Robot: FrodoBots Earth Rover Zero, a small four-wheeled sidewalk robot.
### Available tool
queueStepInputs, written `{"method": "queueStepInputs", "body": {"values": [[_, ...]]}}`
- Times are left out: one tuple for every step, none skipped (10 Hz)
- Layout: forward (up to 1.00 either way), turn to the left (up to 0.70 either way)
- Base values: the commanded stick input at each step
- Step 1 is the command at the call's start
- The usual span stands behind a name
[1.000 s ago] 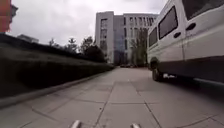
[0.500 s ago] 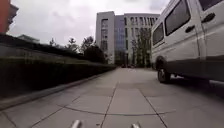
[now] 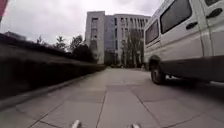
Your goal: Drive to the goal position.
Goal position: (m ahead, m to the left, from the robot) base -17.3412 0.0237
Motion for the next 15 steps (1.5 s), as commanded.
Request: {"method": "queueStepInputs", "body": {"values": [[0.85, 0.00], [0.85, 0.00], [0.85, 0.00], [0.85, 0.00], [0.85, 0.00], [0.85, 0.00], [0.85, 0.00], [0.85, 0.00], [0.85, 0.03], [0.85, 0.11], [0.85, 0.23], [0.85, 0.29], [0.85, 0.15], [0.85, 0.00], [0.85, 0.00]]}}
